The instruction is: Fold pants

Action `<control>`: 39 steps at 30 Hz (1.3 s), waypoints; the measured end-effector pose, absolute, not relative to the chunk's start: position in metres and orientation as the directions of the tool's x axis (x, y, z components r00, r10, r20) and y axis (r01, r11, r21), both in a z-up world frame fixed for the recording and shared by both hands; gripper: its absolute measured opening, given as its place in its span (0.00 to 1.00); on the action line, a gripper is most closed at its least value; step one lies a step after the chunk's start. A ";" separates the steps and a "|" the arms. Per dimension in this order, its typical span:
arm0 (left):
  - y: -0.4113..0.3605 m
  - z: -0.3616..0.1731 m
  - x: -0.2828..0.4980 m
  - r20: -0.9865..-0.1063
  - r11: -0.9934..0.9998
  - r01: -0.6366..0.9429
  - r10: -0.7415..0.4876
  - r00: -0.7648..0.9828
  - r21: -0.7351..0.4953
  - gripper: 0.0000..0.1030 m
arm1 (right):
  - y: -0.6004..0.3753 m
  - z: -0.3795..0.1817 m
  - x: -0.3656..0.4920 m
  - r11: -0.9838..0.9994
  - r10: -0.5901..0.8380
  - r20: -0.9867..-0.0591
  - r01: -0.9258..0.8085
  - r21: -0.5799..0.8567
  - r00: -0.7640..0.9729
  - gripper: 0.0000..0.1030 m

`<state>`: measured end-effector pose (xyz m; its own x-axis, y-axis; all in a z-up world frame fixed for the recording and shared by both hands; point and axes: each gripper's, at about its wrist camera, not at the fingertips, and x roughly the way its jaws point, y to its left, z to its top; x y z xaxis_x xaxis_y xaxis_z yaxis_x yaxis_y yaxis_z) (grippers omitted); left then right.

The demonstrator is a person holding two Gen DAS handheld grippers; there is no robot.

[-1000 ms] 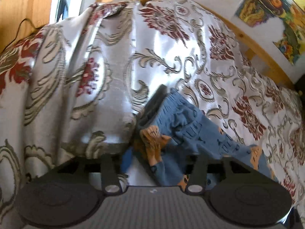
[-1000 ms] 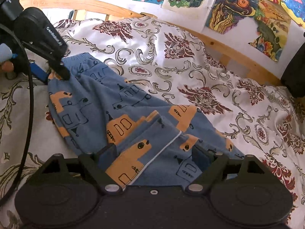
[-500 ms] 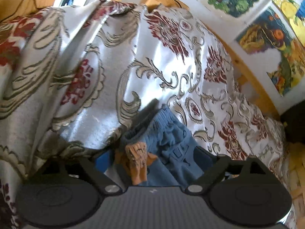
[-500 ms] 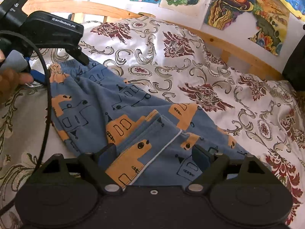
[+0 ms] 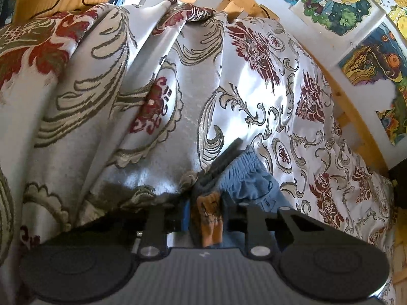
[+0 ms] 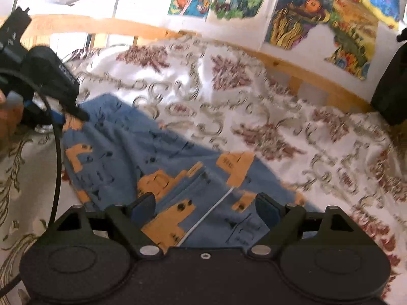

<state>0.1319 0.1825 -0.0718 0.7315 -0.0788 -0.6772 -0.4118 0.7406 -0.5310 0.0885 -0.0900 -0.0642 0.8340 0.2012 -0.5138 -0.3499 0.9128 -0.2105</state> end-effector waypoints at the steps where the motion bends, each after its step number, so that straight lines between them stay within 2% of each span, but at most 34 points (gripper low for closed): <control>1: 0.181 -0.071 0.132 -0.679 0.742 -0.411 -0.079 0.730 -0.529 0.23 | -0.091 -0.061 0.087 0.914 0.189 -0.506 -0.340 -0.223 0.841 0.84; 4: 0.179 -0.070 0.134 -0.685 0.754 -0.410 -0.072 0.725 -0.513 0.20 | -0.092 -0.058 0.087 0.911 0.163 -0.509 -0.327 -0.251 0.845 0.86; 7: 0.176 -0.067 0.135 -0.685 0.771 -0.398 -0.067 0.726 -0.498 0.18 | -0.087 -0.072 0.096 0.891 0.151 -0.569 -0.361 -0.276 0.808 0.86; 12: 0.164 -0.054 0.132 -0.662 0.824 -0.348 -0.042 0.749 -0.447 0.16 | -0.099 -0.065 0.095 0.911 0.179 -0.527 -0.342 -0.229 0.831 0.86; 17: 0.137 -0.032 0.125 -0.617 0.910 -0.258 0.002 0.787 -0.326 0.16 | -0.121 -0.042 0.093 0.929 0.201 -0.487 -0.323 -0.181 0.850 0.86; 22: 0.095 -0.001 0.108 -0.528 0.978 -0.088 -0.025 0.849 -0.188 0.16 | -0.153 -0.020 0.092 0.928 0.244 -0.507 -0.351 -0.125 0.827 0.86; 24: 0.071 0.009 0.099 -0.498 0.994 -0.020 -0.036 0.866 -0.107 0.16 | -0.171 -0.010 0.095 0.939 0.255 -0.520 -0.337 -0.067 0.815 0.86; 30: -0.007 0.025 0.078 -0.499 0.985 0.124 -0.046 0.865 0.123 0.16 | -0.233 0.007 0.105 0.915 0.396 -0.577 -0.360 0.182 0.715 0.87; 36: -0.084 0.023 0.061 -0.529 0.923 0.264 -0.082 0.845 0.278 0.16 | -0.287 0.001 0.109 0.812 0.535 -0.481 -0.266 0.519 0.694 0.91; 39: -0.113 0.018 0.055 -0.549 0.893 0.328 -0.114 0.828 0.308 0.16 | -0.298 -0.002 0.116 0.744 0.594 -0.446 -0.246 0.621 0.670 0.91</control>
